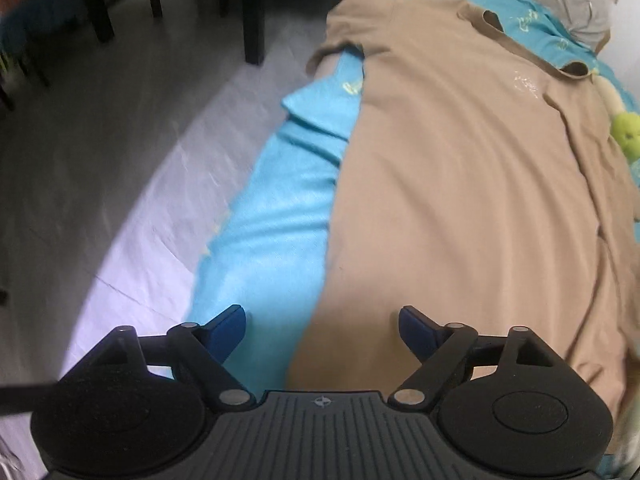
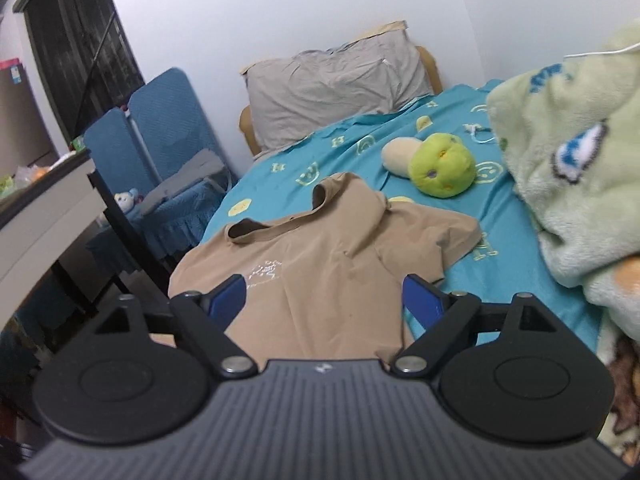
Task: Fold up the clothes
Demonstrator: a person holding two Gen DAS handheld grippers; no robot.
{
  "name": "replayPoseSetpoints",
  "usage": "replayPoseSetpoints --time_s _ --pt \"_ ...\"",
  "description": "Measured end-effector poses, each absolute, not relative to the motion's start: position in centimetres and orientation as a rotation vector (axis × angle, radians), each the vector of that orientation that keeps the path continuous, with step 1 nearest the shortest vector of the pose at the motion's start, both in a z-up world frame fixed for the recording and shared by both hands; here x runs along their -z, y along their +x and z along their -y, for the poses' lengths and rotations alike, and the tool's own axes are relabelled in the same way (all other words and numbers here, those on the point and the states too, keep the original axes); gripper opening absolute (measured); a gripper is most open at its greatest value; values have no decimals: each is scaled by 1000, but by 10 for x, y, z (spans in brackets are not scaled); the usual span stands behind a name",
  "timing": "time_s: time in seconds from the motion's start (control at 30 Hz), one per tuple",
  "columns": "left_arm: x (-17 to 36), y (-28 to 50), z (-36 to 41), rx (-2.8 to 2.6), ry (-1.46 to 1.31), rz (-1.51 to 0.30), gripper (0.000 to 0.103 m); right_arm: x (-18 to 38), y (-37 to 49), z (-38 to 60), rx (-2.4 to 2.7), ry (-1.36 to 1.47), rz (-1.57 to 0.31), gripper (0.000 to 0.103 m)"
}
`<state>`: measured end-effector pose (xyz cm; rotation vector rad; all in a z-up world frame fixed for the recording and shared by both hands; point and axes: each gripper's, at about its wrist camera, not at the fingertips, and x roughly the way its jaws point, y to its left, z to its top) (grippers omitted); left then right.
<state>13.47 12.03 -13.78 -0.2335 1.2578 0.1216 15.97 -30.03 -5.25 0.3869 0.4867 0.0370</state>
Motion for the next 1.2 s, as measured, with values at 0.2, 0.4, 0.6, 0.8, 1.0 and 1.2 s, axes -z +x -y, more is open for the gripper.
replayPoseSetpoints --time_s 0.2,0.4,0.6,0.8,1.0,1.2 --pt "138 129 -105 -79 -148 -1342 54 47 157 339 58 452 -441 87" --pt "108 129 -89 -10 68 -1365 4 44 159 375 149 474 -434 87" --pt "91 126 -106 -140 149 -1408 1 45 159 388 150 476 -424 87" --pt "61 121 -115 -106 99 -1299 13 51 164 402 119 558 -452 87" --pt "7 105 -73 -15 20 -1027 55 61 170 413 62 675 -490 81" --pt "-21 98 -5 82 -62 -784 93 78 185 412 22 785 -537 81"
